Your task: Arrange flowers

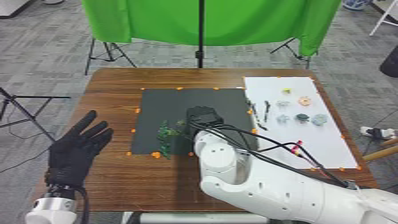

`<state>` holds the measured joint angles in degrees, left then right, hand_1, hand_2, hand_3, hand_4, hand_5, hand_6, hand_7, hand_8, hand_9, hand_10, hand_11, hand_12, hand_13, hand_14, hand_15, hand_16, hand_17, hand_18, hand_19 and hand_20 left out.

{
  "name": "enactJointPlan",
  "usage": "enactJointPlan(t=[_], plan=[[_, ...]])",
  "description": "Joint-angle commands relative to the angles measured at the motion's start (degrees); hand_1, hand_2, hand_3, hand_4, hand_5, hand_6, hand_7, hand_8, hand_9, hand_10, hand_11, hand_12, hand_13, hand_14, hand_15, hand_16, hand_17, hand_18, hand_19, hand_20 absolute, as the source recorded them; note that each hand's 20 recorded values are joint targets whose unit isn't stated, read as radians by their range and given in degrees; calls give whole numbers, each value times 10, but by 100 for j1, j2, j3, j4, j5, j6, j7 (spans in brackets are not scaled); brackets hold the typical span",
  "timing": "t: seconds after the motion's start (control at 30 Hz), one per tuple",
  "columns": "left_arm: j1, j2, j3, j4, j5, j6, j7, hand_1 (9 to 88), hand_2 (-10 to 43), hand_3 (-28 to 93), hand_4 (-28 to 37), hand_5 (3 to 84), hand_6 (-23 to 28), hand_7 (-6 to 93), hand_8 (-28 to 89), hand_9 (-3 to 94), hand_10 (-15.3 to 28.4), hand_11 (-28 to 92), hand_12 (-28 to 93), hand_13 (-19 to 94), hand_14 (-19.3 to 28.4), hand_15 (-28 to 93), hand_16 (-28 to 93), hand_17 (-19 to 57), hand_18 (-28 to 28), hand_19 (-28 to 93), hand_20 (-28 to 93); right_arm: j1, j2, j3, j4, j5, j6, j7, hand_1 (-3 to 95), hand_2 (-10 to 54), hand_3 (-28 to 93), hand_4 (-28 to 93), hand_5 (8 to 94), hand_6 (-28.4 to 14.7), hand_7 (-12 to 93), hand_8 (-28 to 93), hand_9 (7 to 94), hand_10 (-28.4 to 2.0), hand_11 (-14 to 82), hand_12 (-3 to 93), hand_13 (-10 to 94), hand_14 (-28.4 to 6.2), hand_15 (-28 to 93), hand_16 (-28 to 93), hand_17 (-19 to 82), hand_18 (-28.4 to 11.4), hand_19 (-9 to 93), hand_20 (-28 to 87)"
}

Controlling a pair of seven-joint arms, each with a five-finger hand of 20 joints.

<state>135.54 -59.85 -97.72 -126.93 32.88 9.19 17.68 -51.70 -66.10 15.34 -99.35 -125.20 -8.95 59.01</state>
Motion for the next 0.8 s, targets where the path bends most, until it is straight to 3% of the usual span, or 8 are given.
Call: enactJointPlan(t=[0.03,0.13,0.27,0.43,0.53,0.8], plan=[[-72,-21,34,64,51,-92,-141,230,50,824,-240,364,83,117,-98,351,207,217,103,231,284,490,-86,-111,277,559,7,44,-174,-47,-17,-11,-157,105,420,-5,729,-241,937,0,325,-142,937,-119,559,146,933,-83,709,221,595,-245,932,485],[-104,-35,43,78,71,-118,-190,231,50,825,-239,366,84,116,-98,352,207,217,103,231,284,490,-86,-111,276,558,7,26,-201,-1,6,111,-256,166,414,-6,721,-244,937,0,328,-147,937,-119,561,143,935,-84,707,224,596,-246,932,485],[-84,28,63,70,20,-64,-153,232,50,824,-239,368,85,116,-98,352,207,217,102,230,284,491,-86,-111,275,557,8,18,-198,-49,18,-8,-193,148,381,-4,709,-249,937,2,332,-150,937,-119,559,142,934,-86,704,227,596,-248,932,486],[-139,-84,49,82,88,-126,-272,232,51,825,-238,368,85,116,-98,351,207,217,102,230,284,490,-87,-111,274,557,9,16,-193,-74,53,-49,-141,191,360,0,696,-254,937,1,327,-155,937,-119,549,141,932,-87,701,228,594,-248,932,486],[-109,-53,69,77,62,-104,-220,233,50,824,-238,368,85,115,-98,352,208,218,102,230,284,490,-87,-111,274,556,9,74,-137,-138,67,-153,-43,259,357,-1,695,-252,937,0,319,-155,937,-118,541,143,929,-88,700,229,593,-248,932,482],[66,-146,-11,25,56,-59,-167,232,51,826,-238,368,85,115,-97,352,207,219,102,230,284,491,-87,-110,273,557,10,-50,348,366,-484,-449,453,268,332,-12,691,-245,937,-2,322,-151,937,-117,543,145,929,-86,703,225,597,-246,932,485]])
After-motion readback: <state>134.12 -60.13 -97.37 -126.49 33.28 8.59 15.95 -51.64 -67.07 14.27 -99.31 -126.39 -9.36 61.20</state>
